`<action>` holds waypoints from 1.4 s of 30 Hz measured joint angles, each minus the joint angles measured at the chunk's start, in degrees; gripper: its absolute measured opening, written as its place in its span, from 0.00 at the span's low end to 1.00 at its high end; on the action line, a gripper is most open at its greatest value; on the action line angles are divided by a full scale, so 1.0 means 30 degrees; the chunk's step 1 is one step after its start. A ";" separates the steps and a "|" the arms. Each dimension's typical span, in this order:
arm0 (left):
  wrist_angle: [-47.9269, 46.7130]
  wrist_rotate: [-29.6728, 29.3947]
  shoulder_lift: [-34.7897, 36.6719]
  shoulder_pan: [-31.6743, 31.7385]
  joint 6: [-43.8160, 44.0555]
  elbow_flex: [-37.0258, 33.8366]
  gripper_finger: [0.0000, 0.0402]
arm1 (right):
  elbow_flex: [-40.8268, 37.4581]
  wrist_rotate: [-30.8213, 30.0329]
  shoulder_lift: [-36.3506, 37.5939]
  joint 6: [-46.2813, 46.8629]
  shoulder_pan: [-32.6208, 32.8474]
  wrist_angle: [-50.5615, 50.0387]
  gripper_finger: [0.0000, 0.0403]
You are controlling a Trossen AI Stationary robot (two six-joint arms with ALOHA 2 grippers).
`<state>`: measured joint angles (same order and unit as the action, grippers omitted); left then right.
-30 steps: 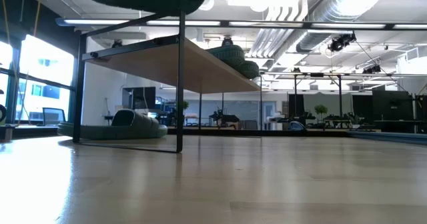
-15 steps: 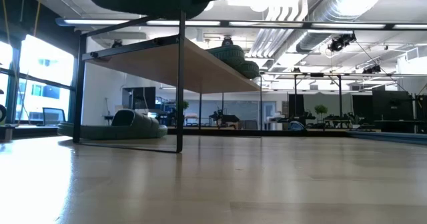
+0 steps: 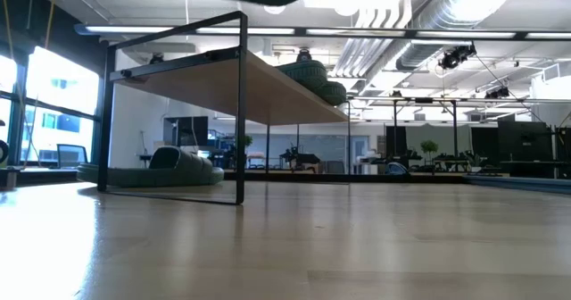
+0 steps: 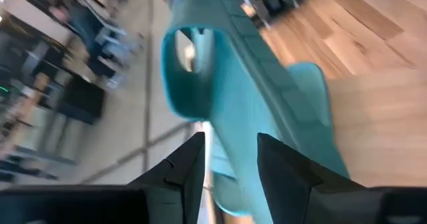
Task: Pick and place slides into the shelf
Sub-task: Put the green slide under the shelf
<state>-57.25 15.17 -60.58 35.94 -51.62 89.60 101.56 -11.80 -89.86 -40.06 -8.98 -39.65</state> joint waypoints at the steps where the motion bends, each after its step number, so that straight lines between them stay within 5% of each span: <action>1: 0.0256 0.0103 0.0147 0.0000 -0.0168 0.0000 0.31 | 0.0000 0.0039 0.0299 0.0290 0.0019 -0.0287 0.03; 15: 0.0544 0.1616 0.0923 0.0000 -0.0191 0.0001 0.31 | 0.0000 -0.2195 0.3094 0.2041 0.1760 -0.1595 0.03; 21: 0.0752 0.1335 0.0855 0.0007 0.0060 -0.0002 0.31 | 0.0036 -0.1596 0.4226 0.3956 0.2343 -0.1058 0.02; 26: 0.5195 0.3627 0.0734 0.0010 0.2120 -0.1359 0.31 | -0.0081 0.1391 0.4249 0.6057 0.2399 0.0814 0.02; 33: 1.0897 0.5859 0.0731 0.0015 0.4775 -0.4377 0.31 | -0.2940 0.1585 0.4894 0.6637 0.3066 0.5421 0.02; 42: 1.6355 0.7234 0.0731 0.0008 0.7684 -0.6718 0.31 | -1.2047 0.2103 0.8466 0.8761 0.3079 1.8426 0.02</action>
<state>-8.18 36.87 -58.39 35.97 -28.57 69.45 65.42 -5.49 -64.46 -13.78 0.26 15.63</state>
